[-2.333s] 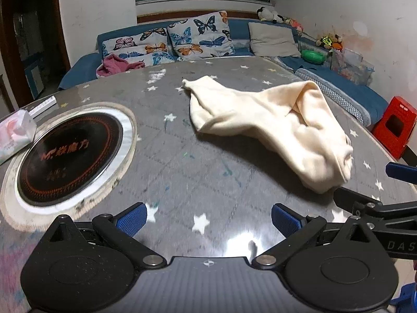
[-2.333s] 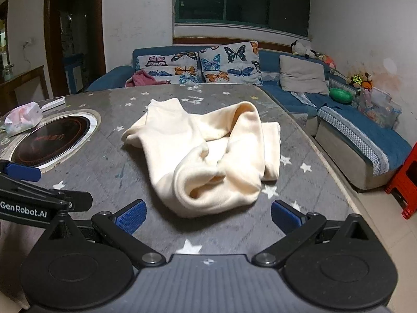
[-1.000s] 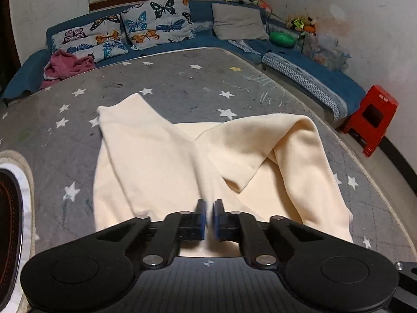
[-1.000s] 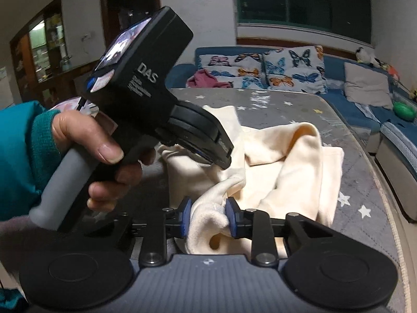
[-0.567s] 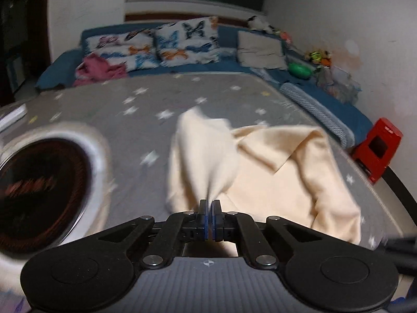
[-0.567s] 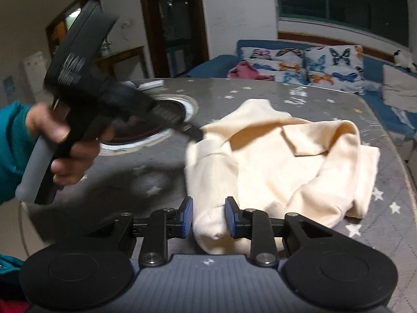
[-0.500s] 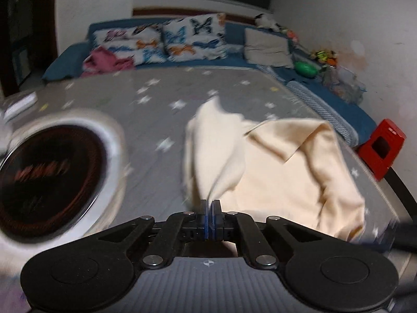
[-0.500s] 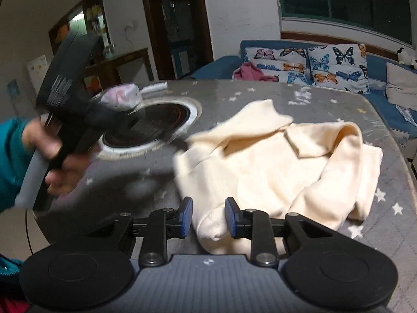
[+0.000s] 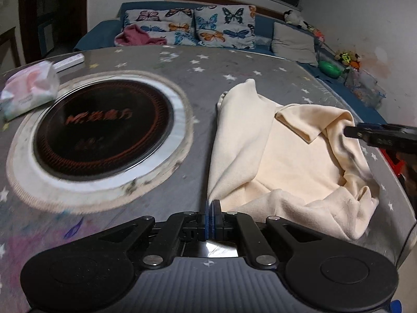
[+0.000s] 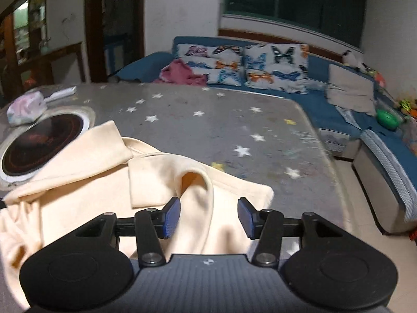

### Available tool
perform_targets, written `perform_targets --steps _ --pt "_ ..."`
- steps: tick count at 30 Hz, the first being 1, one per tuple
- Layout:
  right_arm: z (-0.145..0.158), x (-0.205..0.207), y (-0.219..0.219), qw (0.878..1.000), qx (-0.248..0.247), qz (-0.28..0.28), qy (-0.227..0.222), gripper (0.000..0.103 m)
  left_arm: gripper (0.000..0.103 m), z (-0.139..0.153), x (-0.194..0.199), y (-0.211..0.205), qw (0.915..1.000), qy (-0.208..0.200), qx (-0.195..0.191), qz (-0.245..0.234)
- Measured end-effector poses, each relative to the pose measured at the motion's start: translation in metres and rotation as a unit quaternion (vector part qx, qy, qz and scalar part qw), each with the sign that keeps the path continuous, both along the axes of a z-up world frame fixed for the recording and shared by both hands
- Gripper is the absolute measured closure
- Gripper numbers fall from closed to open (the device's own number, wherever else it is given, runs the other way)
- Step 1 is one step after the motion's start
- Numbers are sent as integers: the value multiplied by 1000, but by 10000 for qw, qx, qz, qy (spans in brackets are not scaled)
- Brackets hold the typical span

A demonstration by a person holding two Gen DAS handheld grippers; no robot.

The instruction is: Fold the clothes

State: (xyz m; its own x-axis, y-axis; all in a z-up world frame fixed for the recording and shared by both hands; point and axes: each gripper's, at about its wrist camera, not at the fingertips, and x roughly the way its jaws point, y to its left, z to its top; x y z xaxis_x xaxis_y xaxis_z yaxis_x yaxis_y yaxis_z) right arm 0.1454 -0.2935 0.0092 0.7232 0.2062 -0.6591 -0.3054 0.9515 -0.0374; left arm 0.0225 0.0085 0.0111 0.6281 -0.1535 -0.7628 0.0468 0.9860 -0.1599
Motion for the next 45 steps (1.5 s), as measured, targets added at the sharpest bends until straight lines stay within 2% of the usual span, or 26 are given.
perform_targets --steps 2,4,7,11,14,16,18,20,21,22,23,24,25,27,29,32,39,42,45 --pt "-6 7 11 9999 39 109 75 66 101 -1 -8 8 10000 43 1 82" --pt "-10 3 21 9997 87 184 119 88 101 -1 -16 16 9998 81 -13 163" --pt "-2 -12 27 9996 194 179 -72 99 101 -2 -29 24 9997 140 -49 172" --pt "20 -46 21 9986 160 -52 -502 100 101 -4 -40 28 9998 165 -50 65" --pt "32 -79 5 9963 -23 -447 -739 100 99 -2 -46 28 9999 142 -21 -46" --pt "33 -102 -9 9943 -142 -767 -721 100 98 1 -47 29 9999 75 4 -85" --pt "29 -122 -23 9935 -184 -1026 -457 97 98 4 -48 31 9999 1 30 -120" --pt "20 -139 -35 9913 -303 -1261 -228 89 96 8 -49 33 9998 -73 55 -154" --pt "14 -147 -40 9899 -397 -1357 -122 82 93 9 -49 34 9998 -110 68 -171" --pt "9 -155 -45 9882 -488 -1453 -17 76 90 12 -48 33 9996 -165 82 -196" --pt "6 -161 -50 9866 -489 -1558 53 76 87 14 -46 31 9994 -224 97 -229" --pt "4 -166 -54 9852 -503 -1632 121 76 78 16 -44 28 9992 -273 123 -262" --pt "5 -170 -56 9838 -550 -1706 107 71 71 17 -42 23 9988 -320 152 -343" --pt "6 -176 -58 9823 -618 -1770 42 65 70 19 -37 11 9975 -414 209 -543" --pt "8 -179 -58 9822 -660 -1756 -57 64 70 18 -31 -2 9957 -496 288 -721" --pt "9 -173 -50 9879 -492 -1464 -122 54 70 14 -18 -23 9928 -590 461 -935" --pt "-8 -141 -11 9971 -316 -688 99 53 70 -3 28 -52 9890 -707 706 -1094" --pt "-13 -132 -1 9980 -293 -529 168 53 69 -14 47 -58 9868 -730 953 -1088" --pt "-18 -126 0 9982 -295 -464 219 53 69 -23 64 -57 9881 -656 958 -1012"
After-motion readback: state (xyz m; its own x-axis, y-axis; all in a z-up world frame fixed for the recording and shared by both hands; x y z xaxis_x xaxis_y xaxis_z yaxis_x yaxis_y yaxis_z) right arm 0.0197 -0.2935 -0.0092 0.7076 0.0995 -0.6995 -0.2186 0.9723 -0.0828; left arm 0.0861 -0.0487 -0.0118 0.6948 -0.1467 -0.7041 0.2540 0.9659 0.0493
